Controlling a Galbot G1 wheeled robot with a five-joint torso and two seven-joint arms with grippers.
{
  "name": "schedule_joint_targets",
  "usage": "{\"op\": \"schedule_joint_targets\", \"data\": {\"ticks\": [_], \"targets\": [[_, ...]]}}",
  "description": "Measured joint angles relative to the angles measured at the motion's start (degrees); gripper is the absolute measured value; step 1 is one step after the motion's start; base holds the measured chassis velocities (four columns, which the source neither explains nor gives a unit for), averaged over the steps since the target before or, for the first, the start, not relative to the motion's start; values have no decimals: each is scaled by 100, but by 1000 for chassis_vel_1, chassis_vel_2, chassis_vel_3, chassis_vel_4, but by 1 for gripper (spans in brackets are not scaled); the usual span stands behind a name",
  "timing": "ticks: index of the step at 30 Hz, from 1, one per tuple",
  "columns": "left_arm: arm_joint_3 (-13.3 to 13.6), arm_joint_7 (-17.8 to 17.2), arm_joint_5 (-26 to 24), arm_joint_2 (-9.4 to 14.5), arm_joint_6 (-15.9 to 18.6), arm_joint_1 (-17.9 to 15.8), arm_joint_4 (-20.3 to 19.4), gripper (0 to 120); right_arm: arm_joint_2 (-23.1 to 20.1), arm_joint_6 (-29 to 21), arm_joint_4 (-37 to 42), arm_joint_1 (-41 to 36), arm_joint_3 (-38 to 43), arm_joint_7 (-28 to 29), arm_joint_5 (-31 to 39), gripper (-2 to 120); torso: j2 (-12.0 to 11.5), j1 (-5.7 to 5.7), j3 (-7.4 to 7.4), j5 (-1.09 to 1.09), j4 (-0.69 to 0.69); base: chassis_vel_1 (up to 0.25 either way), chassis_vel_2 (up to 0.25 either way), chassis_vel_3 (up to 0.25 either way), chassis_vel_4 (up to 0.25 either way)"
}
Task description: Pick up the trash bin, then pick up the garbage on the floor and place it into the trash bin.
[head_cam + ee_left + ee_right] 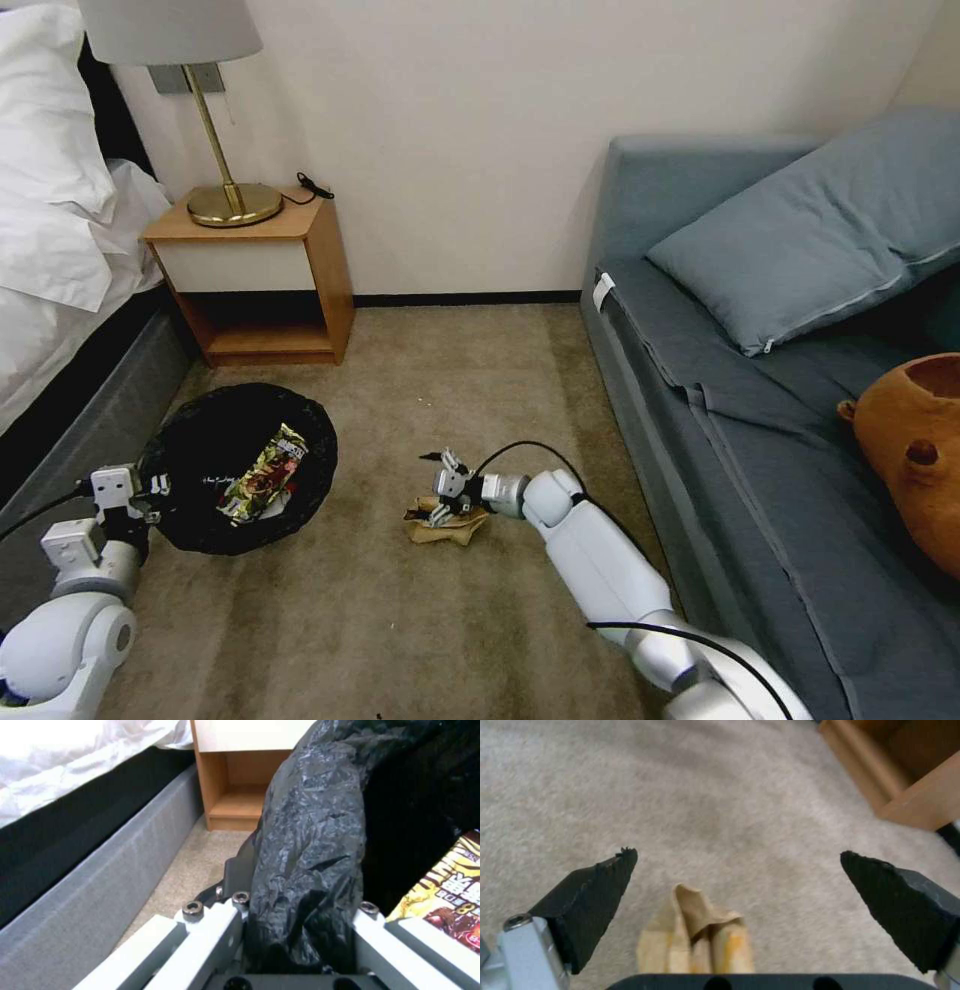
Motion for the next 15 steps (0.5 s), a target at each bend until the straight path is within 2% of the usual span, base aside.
{"op": "schedule_joint_targets", "data": {"ticks": [6,15], "targets": [[-95,39,-52,49,-1,65,-2,3,38,-42,-441,49,182,54,-284,100,0,0,0,0,-1,0,0,0,0],[-79,59,-69,72,10,74,-86,3,28,-171,-884,98,455,240,-761,100,0,0,0,0,-2,0,0,0,0]]}}
